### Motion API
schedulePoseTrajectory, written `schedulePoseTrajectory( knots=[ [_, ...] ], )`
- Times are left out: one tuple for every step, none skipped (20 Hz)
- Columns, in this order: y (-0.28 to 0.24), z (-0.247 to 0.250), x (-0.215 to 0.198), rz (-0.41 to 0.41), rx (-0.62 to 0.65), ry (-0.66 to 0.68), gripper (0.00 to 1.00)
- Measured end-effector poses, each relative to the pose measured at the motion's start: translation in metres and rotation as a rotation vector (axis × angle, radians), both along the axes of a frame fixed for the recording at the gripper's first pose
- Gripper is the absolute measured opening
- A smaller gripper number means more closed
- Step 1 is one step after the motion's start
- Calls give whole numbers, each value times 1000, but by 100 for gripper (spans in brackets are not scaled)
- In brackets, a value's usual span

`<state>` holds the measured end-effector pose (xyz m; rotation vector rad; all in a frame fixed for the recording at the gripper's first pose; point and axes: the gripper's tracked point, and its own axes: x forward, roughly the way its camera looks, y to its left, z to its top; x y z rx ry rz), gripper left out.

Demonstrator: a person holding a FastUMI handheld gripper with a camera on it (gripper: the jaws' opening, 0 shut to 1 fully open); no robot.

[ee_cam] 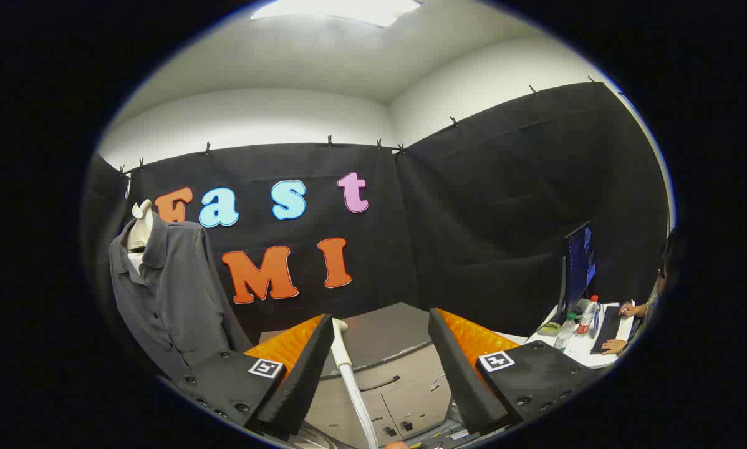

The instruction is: Iron the clothes twice with a garment steamer, once on the left side and once on the right side.

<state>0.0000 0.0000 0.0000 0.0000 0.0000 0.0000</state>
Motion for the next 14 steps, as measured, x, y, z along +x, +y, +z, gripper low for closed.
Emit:
schedulePoseTrajectory(
  knots=[
    [0,0,0,2,-1,-2,98],
    [0,0,0,2,-2,-1,98],
    [0,-1,0,1,-2,1,98],
    [-1,-2,0,-2,-2,3,98],
    [-2,-2,1,-5,-1,6,98],
    [-2,-3,1,-7,0,11,98],
    [-3,-4,2,-9,1,14,98],
    [-3,-5,3,-11,1,17,98],
    [-4,-6,3,-14,2,20,98],
    [-5,-7,3,-16,4,23,98],
    [-4,-7,4,-16,7,26,98],
    [-2,-8,4,-13,11,29,98],
    [-2,-9,5,-12,14,30,98],
    [-1,-10,6,-11,14,31,98]
  ],
)
